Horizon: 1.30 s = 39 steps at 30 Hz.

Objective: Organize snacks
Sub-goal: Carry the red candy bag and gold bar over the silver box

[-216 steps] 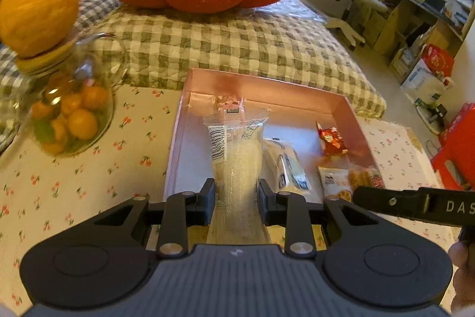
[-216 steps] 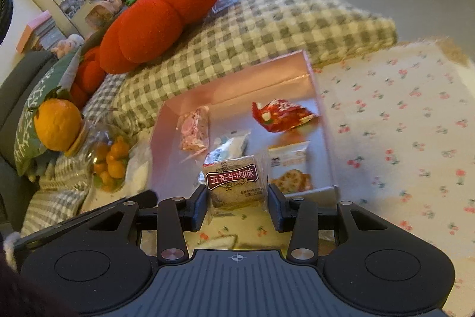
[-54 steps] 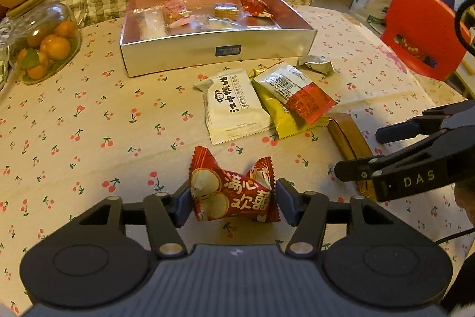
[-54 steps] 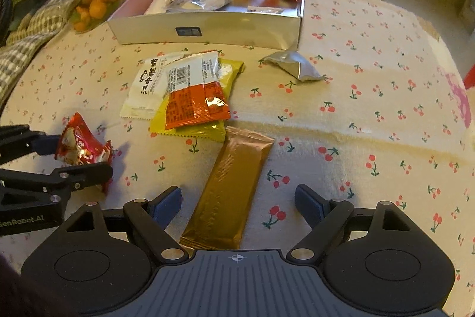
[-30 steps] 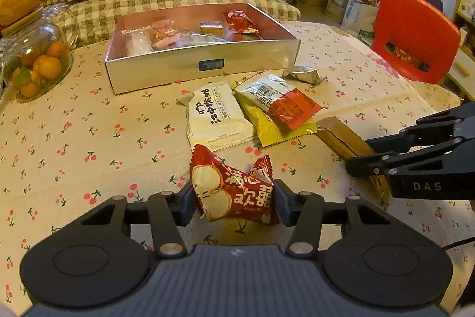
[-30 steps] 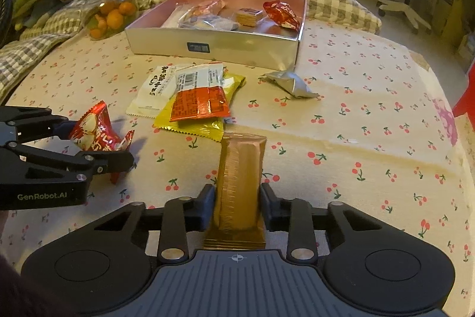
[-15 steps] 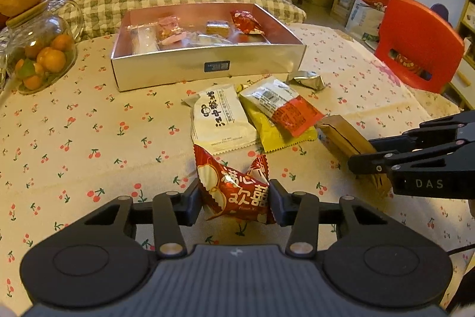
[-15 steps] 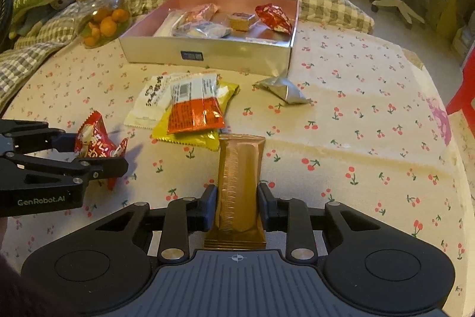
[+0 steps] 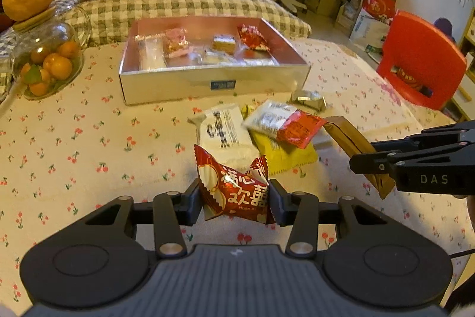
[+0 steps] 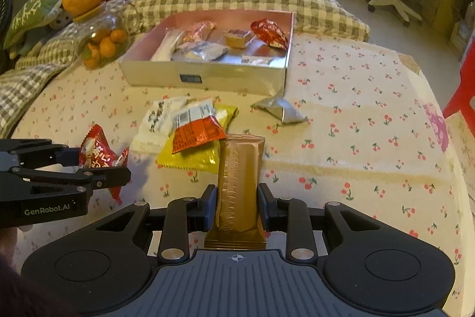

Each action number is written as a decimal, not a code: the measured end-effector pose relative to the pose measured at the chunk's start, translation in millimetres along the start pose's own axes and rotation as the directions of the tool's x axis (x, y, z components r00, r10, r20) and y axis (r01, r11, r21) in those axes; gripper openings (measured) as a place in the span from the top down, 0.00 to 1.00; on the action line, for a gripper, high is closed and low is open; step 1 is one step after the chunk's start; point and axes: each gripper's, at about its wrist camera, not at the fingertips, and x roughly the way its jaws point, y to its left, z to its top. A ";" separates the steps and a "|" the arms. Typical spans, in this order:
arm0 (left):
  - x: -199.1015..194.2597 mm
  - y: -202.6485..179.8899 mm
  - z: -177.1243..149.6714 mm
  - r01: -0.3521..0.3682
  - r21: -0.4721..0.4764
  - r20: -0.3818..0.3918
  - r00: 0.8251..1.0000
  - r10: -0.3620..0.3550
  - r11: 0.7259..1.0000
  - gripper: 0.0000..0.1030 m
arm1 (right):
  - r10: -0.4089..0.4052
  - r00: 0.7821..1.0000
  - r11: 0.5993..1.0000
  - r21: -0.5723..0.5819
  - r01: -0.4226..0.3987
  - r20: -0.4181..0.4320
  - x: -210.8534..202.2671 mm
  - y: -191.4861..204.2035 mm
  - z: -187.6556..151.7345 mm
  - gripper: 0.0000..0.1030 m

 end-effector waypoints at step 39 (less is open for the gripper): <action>49.8 47.9 108.5 -0.074 -0.237 0.071 0.993 0.093 0.969 0.59 | 0.102 0.992 0.929 0.349 -0.121 0.072 52.7 -12.6 125.2 0.73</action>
